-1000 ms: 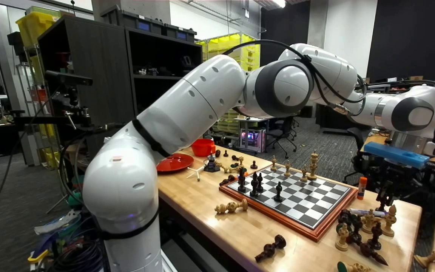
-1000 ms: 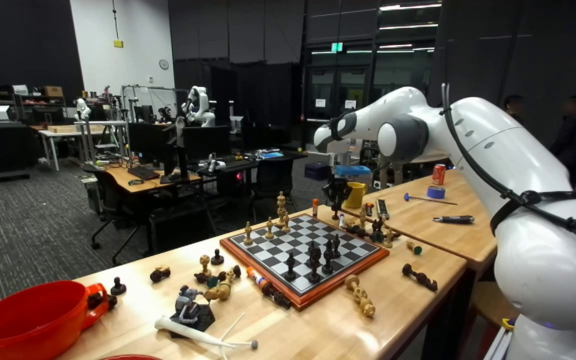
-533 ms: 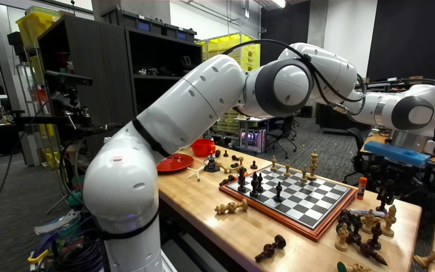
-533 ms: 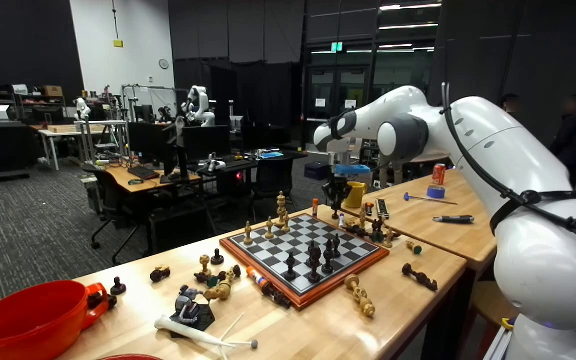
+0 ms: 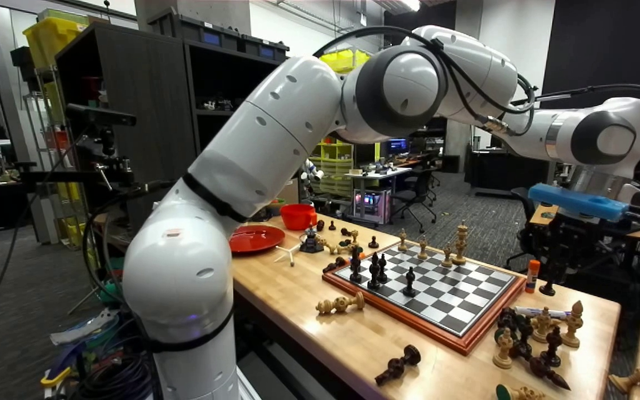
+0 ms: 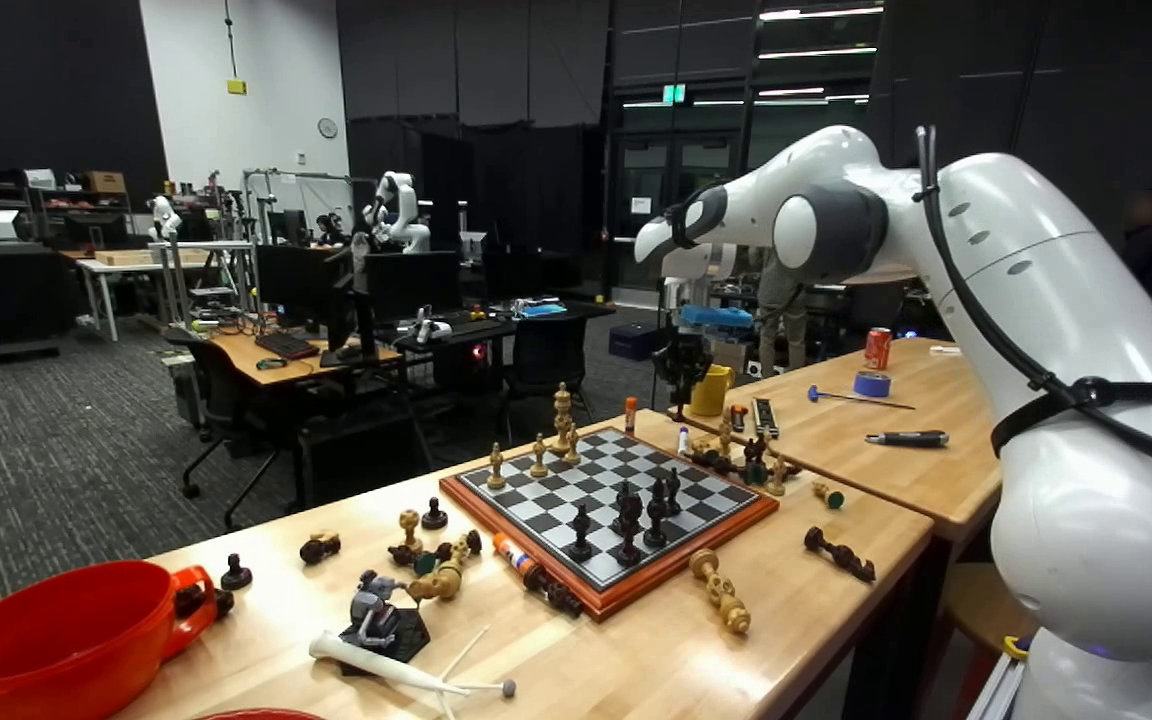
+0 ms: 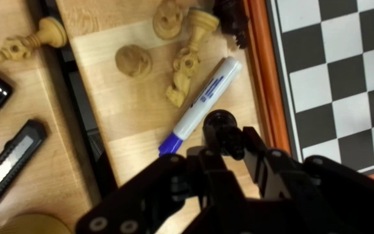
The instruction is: Pick up a black chess piece from the table and put it on the chessboard
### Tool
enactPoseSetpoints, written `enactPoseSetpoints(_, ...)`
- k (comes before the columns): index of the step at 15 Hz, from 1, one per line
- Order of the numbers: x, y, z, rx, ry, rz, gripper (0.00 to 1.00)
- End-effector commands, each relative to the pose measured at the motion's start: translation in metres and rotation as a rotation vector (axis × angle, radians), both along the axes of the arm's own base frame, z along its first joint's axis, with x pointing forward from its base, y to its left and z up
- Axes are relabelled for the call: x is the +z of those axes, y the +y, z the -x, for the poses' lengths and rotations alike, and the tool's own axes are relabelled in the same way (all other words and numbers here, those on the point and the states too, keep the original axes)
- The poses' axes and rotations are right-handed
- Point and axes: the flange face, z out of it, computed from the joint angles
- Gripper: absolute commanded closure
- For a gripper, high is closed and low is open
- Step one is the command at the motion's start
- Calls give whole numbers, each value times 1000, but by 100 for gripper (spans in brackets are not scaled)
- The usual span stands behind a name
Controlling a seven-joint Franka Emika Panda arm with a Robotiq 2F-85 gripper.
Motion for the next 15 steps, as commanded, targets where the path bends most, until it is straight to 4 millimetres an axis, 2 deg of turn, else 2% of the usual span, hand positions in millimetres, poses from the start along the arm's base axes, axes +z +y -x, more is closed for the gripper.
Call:
enactPoseSetpoints(1, 9, 35, 41, 62, 82, -44, 94)
enactPoseSetpoints(6, -7, 80, 80, 122, 178, -71, 94)
enactPoseSetpoints(9, -14, 100, 99, 149, 212, -77, 94)
enactPoseSetpoints(10, -11, 100, 101, 149, 206, -65, 94)
enactPoseSetpoints(11, -23, 91, 83, 133, 221, -81, 76)
enactPoseSetpoints(15, -18, 97, 92, 139, 220, -79, 76)
